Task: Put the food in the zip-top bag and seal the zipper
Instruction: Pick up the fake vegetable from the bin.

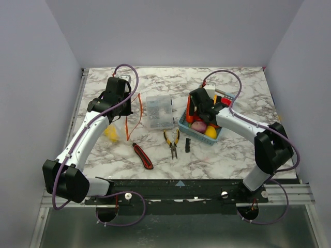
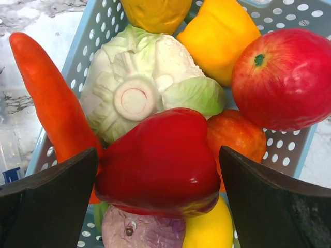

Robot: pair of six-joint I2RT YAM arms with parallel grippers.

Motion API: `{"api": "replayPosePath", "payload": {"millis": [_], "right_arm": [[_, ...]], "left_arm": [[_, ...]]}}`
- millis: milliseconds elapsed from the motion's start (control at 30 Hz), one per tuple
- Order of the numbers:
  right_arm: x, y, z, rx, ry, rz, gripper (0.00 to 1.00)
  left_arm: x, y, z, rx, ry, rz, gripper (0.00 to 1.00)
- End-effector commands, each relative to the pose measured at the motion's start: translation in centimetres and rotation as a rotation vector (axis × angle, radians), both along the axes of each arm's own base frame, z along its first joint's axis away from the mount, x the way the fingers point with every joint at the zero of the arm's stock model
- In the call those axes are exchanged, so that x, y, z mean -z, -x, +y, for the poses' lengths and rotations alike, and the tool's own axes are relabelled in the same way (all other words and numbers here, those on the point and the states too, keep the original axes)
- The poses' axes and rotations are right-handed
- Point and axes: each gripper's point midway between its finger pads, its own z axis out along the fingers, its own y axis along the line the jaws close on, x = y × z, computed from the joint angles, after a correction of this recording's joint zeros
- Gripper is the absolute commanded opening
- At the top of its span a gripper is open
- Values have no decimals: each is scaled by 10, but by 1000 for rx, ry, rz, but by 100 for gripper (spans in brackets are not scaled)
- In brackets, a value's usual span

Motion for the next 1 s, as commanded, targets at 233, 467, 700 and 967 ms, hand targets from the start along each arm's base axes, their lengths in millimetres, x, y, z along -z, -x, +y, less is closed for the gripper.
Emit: {"api": "replayPosePath", "payload": {"millis": [233,467,700,967], "right_arm": [[-18,3,7,-8,-97,-34,61],[-48,5,11,-32,-156,-90,31],[-87,9,23,-76,-266,-155,5],[-146,30,87,-319,-659,-274,1]], "left_arm": [[-6,-1,-7,16,35,-17,0],[-6,0,-7,15,35,-15,0],[-6,0,-8,17,37,-15,0],[-7,0,-8,21,42,-15,0]]}}
